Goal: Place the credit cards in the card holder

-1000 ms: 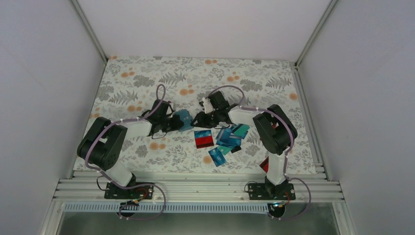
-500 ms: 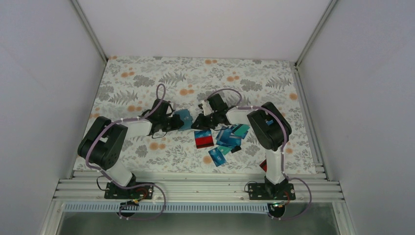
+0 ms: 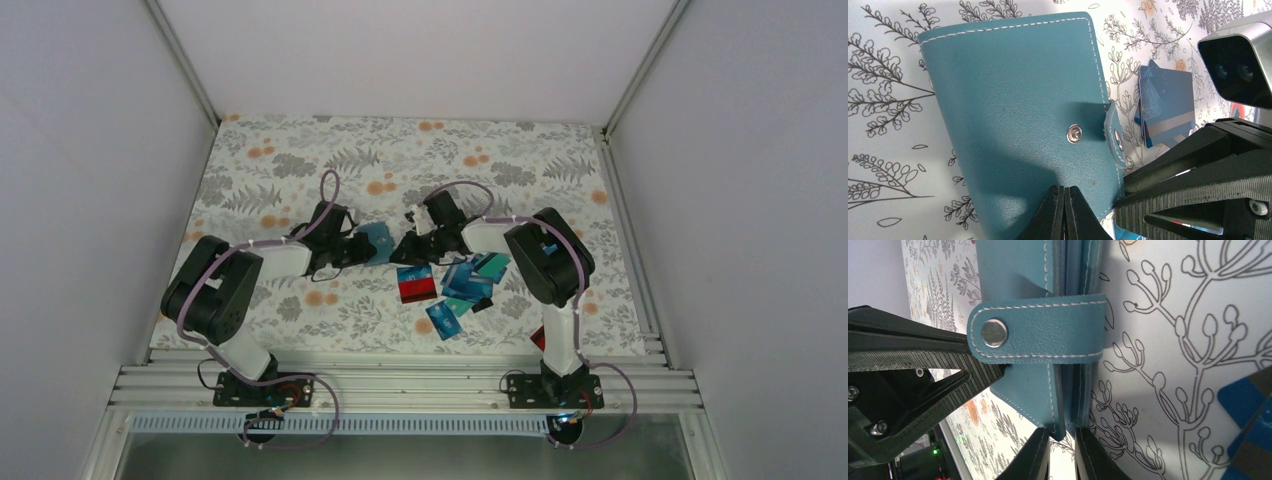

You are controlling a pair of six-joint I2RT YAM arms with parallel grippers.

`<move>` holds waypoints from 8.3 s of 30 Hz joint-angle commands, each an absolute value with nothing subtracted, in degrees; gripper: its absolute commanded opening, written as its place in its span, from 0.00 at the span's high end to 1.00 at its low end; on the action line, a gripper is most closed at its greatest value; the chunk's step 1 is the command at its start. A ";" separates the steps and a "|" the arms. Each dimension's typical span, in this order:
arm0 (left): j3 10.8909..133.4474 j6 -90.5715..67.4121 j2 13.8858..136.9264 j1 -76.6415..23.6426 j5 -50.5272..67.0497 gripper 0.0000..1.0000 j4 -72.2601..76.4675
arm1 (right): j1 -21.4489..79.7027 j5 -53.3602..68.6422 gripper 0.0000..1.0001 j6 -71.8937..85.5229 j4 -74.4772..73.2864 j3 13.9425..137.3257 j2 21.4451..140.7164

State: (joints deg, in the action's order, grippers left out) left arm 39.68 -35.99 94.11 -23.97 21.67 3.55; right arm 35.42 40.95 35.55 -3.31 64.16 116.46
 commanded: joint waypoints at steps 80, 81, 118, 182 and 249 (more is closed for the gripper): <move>55.46 -32.82 99.51 -25.03 13.80 0.98 -9.70 | 35.51 38.85 0.96 35.23 -9.93 70.31 123.00; 55.79 -32.39 99.63 -25.05 13.41 0.98 -10.11 | 35.51 38.85 0.96 35.20 -9.94 70.27 123.05; 58.48 -28.06 102.66 -24.92 10.30 0.97 -17.00 | 35.38 37.81 0.96 36.29 -11.67 70.97 124.44; 54.69 -31.66 98.55 -26.89 10.66 0.98 -21.99 | 34.73 36.91 0.96 36.99 -14.85 74.40 126.25; 53.42 -26.21 98.17 -26.99 -0.02 0.97 -21.08 | 34.76 37.09 0.96 36.46 -15.30 73.67 126.96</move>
State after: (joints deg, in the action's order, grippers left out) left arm 55.33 -27.57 98.21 -27.09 3.33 -17.76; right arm 34.92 43.33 36.60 -11.38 74.72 122.80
